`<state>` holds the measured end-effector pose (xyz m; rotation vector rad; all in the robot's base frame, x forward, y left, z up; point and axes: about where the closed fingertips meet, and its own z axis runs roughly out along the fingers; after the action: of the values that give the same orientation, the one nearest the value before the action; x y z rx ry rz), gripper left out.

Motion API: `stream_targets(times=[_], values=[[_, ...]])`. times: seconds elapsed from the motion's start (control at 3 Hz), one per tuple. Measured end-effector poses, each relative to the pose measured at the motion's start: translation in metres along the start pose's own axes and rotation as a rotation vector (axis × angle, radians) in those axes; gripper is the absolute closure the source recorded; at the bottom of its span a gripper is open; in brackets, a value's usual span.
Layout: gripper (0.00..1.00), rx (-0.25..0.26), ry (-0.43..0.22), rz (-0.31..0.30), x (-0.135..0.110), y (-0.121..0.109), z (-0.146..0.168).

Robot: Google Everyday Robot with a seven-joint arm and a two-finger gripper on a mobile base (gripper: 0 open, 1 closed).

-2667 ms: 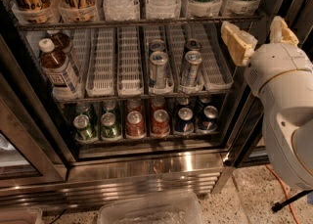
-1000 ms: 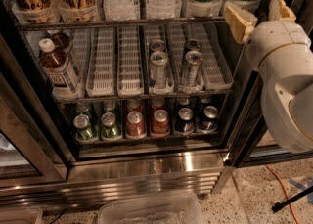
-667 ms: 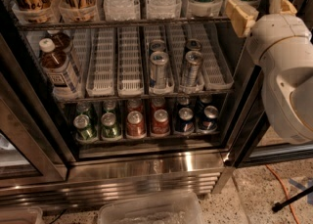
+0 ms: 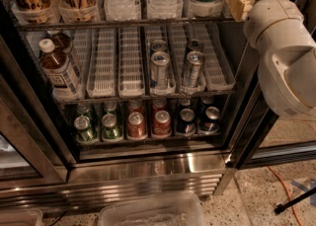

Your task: Pick 7up can from top shelf of fridge

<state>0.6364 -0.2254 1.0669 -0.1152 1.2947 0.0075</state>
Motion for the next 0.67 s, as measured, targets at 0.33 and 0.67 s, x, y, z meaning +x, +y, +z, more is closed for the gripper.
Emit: stream_targets(times=[0.33, 0.67], values=[[0.35, -0.007, -0.001, 0.003, 0.0012, 0.0025, 0.0072], [0.54, -0.007, -0.001, 0.003, 0.0013, 0.0026, 0.0075]])
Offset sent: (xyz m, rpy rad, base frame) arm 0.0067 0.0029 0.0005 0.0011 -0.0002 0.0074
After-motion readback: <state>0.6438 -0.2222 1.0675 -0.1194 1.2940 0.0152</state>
